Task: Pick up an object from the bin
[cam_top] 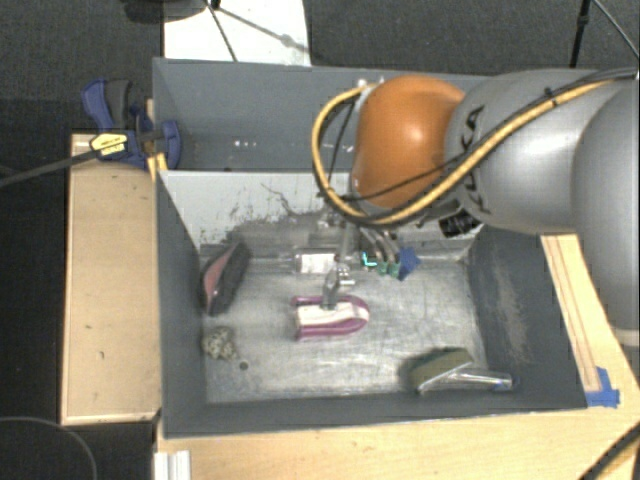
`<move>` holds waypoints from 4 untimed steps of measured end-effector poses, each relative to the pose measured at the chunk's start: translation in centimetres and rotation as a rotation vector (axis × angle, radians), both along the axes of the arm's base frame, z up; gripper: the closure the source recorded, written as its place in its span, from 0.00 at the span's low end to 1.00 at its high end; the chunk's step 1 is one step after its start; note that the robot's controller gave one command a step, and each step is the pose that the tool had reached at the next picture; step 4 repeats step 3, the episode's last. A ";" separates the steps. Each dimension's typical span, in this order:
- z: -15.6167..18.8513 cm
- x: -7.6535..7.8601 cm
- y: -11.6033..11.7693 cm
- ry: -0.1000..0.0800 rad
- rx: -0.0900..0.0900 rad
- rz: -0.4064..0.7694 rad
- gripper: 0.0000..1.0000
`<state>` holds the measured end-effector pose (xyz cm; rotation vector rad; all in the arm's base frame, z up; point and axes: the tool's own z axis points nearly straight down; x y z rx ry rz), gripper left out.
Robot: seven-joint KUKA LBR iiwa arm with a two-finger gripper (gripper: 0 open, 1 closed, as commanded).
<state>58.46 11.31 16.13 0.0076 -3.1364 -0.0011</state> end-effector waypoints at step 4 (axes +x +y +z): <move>4.8 -3.0 -3.4 -0.015 0.000 0.235 1.00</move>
Offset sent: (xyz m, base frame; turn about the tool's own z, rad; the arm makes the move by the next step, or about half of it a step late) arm -0.0431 -0.0381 -0.0907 -0.1983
